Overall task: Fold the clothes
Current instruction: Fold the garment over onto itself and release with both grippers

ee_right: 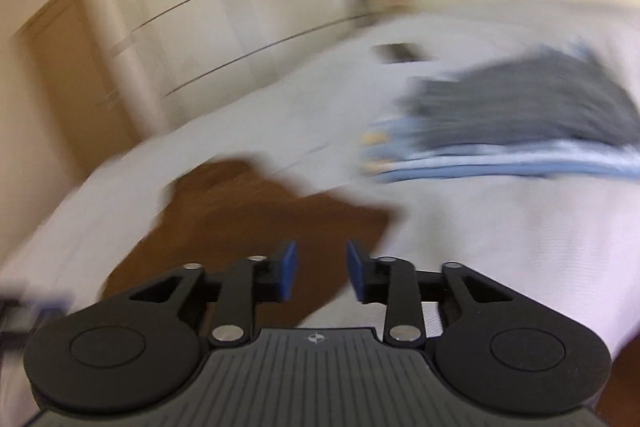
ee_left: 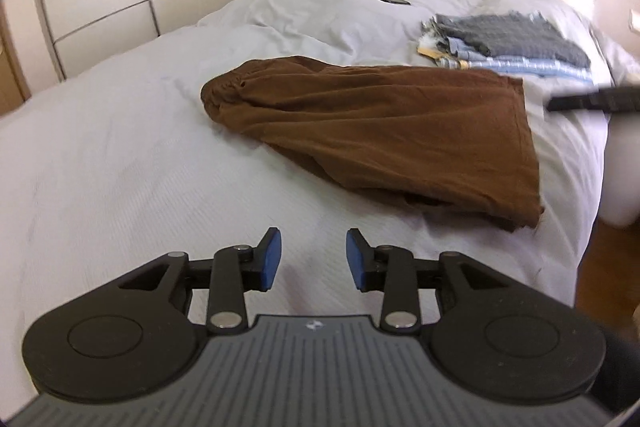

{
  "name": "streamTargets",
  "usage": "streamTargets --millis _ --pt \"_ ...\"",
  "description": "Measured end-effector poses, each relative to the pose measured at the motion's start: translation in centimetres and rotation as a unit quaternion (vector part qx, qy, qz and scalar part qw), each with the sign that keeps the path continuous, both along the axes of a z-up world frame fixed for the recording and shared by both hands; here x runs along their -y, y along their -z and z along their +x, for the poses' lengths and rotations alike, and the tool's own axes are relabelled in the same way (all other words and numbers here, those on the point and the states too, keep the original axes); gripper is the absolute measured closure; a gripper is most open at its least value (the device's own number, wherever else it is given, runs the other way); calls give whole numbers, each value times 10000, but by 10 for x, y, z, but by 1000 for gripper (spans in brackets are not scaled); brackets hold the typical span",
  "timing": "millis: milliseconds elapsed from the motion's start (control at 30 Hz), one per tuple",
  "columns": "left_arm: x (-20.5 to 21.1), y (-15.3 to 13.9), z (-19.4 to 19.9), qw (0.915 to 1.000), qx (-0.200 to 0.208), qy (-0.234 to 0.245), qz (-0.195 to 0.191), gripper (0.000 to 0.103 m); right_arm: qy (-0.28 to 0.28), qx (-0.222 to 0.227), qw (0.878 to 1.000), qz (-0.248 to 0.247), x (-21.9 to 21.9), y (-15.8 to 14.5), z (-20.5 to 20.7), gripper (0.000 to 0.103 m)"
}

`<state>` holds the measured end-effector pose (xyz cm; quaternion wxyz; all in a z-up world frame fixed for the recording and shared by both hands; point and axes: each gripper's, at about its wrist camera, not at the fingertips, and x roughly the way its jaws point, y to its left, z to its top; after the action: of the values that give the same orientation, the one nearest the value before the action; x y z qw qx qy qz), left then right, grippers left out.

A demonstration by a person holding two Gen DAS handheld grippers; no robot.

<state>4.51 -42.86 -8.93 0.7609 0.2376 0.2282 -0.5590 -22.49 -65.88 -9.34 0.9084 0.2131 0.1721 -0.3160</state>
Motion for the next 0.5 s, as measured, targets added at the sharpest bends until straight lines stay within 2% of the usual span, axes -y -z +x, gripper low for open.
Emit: streamTargets --millis 67,133,200,300,367,400,433,467,500 --pt "-3 0 -1 9998 -147 -71 -78 72 -636 -362 9959 -529 -28 1 14 63" --pt "-8 -1 -3 9996 -223 -84 -132 71 -1267 -722 9837 -1054 -57 3 29 62" --pt "-12 -1 -6 9995 -260 -75 -158 68 -1887 -1075 9634 -1570 -85 4 43 57" --pt "-16 0 -9 9994 -295 -56 -173 67 -2718 -1564 9223 -2260 -124 6 64 57" --pt "-15 1 -12 9993 -331 -53 -191 65 -2826 -1733 9139 -2345 -124 7 74 57" --pt "-14 2 -14 9991 -361 -50 -204 63 -2869 -1814 9097 -2394 -124 7 78 63" --pt "-13 2 -15 9989 -406 -36 -227 61 -2886 -1885 9058 -2463 -124 6 80 79" --pt "-11 2 -16 9986 -456 -22 -253 59 -2885 -1903 9052 -2473 -121 4 81 89" --pt "-8 2 -16 9981 -536 -10 -291 57 -2838 -1793 9123 -2344 -116 -1 80 95"
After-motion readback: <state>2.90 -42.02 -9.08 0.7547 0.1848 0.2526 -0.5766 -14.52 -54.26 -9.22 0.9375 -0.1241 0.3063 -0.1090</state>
